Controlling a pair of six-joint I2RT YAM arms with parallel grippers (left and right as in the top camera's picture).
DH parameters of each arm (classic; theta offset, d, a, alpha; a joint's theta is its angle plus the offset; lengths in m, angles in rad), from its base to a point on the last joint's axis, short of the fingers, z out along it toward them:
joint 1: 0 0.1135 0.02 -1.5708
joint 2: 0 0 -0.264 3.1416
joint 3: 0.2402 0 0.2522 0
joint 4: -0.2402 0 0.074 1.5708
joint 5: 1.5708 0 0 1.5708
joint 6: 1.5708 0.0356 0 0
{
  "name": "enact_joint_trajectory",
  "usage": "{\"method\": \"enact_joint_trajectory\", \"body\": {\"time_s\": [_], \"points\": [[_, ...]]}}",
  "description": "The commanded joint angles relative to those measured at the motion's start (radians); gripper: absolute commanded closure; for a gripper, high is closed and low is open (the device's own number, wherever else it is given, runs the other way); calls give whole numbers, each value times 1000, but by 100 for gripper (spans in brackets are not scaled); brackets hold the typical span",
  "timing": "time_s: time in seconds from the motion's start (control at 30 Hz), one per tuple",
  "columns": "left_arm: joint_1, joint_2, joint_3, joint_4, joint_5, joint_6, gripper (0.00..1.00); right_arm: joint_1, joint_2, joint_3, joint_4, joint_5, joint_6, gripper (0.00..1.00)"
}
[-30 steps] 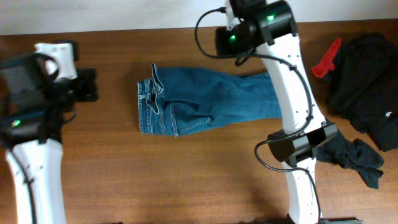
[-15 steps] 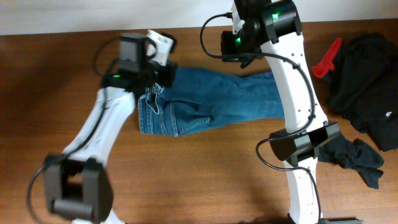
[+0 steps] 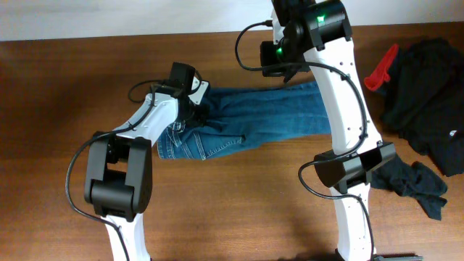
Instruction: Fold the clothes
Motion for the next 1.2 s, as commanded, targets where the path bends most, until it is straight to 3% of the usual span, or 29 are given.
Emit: {"method": "enact_joint_trajectory", "body": {"time_s": [0.0, 0.2, 0.4, 0.43, 0.53, 0.73, 0.9, 1.03, 1.17], "points": [[84, 113, -51, -29, -241, -49, 99, 3, -1, -29, -6, -45, -22, 96], [143, 113, -50, -42, -231, -78, 99, 77, 51, -235, 64, -82, -41, 96], [156, 113, -50, -93, -241, -66, 99, 134, 53, -562, 400, -49, -40, 96], [156, 113, -50, -101, -244, -67, 100, 125, 53, -637, 497, -7, -41, 96], [159, 113, -50, -117, -251, -67, 99, 84, 53, -735, 581, 113, -41, 96], [187, 113, -50, -146, -285, -67, 100, -112, 53, -798, 514, 167, -41, 96], [206, 113, -50, -149, -285, -66, 100, -241, 52, -798, 457, 77, -77, 96], [201, 98, -10, -166, -268, -66, 99, -287, 52, -798, 435, 16, -105, 96], [172, 29, 89, -216, -134, -61, 99, -279, 52, -798, 424, 17, -109, 96]]}}
